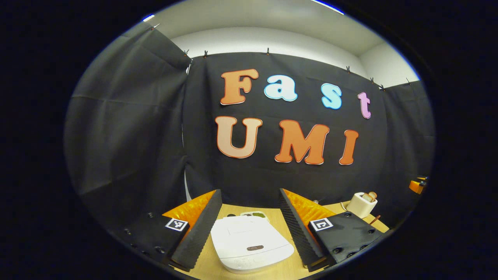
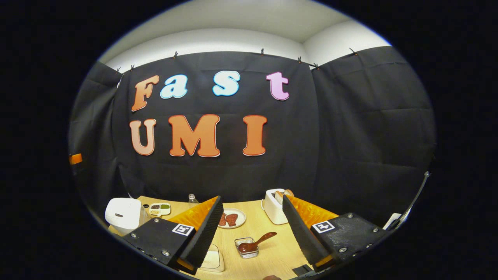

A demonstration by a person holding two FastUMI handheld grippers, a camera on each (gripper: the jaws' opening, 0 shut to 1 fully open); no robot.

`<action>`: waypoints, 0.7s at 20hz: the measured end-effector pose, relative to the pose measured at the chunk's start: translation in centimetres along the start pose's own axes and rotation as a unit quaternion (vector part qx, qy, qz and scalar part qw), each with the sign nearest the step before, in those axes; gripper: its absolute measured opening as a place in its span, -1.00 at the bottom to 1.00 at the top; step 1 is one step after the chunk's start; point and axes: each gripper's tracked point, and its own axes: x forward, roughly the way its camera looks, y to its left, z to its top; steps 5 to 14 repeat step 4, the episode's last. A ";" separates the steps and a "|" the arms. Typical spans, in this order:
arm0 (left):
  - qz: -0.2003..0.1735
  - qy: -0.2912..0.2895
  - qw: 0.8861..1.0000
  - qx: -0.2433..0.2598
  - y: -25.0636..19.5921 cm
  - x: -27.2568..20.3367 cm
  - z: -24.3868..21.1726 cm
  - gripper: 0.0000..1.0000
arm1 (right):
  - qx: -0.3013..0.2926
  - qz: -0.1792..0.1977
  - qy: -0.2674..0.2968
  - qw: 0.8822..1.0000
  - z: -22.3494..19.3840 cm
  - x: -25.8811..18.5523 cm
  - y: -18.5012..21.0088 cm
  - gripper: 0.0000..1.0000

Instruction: Close the left gripper, press the button to open the rice cooker; take a wooden spoon from the chopstick holder with the right hand, scoop a spoonful of rice and pour it into the rice cooker, then put the wooden spoon back into the chopstick holder.

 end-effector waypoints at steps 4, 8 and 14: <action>0.020 -0.015 1.000 0.008 2.1 -1.2 0.9 0.97 | 0.013 -0.009 -0.001 1.000 -0.2 -0.8 -0.3 0.89; 0.020 -0.015 1.000 0.008 2.1 -1.2 0.9 0.97 | 0.013 -0.009 -0.001 1.000 -0.2 -0.8 -0.3 0.89; 0.020 -0.015 1.000 0.008 2.1 -1.2 0.9 0.97 | 0.013 -0.009 -0.001 1.000 -0.2 -0.8 -0.3 0.89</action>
